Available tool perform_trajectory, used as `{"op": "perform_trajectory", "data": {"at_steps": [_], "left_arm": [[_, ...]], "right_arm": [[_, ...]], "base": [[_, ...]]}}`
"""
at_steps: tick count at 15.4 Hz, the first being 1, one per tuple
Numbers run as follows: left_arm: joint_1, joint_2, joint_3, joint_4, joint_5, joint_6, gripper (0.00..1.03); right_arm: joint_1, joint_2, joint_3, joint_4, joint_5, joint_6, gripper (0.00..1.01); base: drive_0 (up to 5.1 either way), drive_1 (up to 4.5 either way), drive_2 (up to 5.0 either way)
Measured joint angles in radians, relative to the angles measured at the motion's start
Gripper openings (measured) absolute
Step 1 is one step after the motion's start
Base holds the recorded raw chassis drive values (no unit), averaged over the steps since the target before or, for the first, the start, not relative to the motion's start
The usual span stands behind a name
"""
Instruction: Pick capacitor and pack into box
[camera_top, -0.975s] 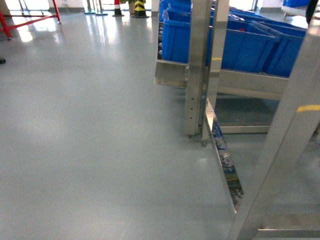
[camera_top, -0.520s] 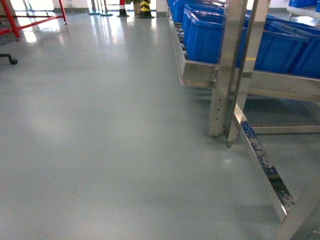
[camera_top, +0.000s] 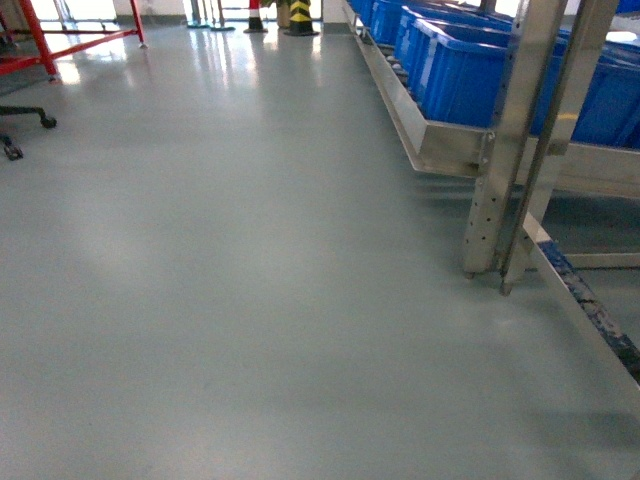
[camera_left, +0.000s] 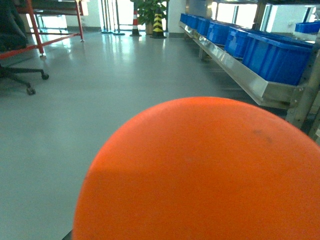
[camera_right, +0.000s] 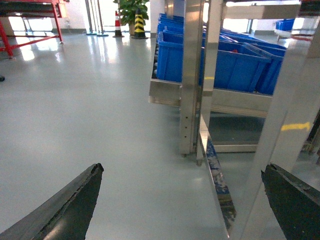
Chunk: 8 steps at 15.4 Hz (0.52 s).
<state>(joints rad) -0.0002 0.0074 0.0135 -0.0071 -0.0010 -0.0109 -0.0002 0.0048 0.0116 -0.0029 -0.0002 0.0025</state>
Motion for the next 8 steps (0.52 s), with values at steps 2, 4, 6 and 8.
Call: {"op": "perform_trajectory", "data": {"at_steps": [2,4,6,8], "left_arm": [[0.000,0.000,0.000,0.004,0.000,0.000,0.43],[0.000,0.000,0.000,0.002,0.001,0.000,0.43],[0.000,0.000,0.000,0.001,0.001,0.000,0.43],[0.000,0.000,0.000,0.001,0.000,0.000,0.43]], "right_arm": [[0.000,0.000,0.000,-0.001,0.001,0.000,0.98],[0.000,0.000,0.000,-0.001,0.000,0.000,0.98],[0.000,0.000,0.000,-0.001,0.000,0.000,0.98],[0.000,0.000,0.000,-0.001,0.000,0.000,0.98]], "base": [[-5.1,2.40,2.4],[-5.1,2.38,2.4],[-5.2,2.27,2.3],[-5.1,2.39,2.4]]}}
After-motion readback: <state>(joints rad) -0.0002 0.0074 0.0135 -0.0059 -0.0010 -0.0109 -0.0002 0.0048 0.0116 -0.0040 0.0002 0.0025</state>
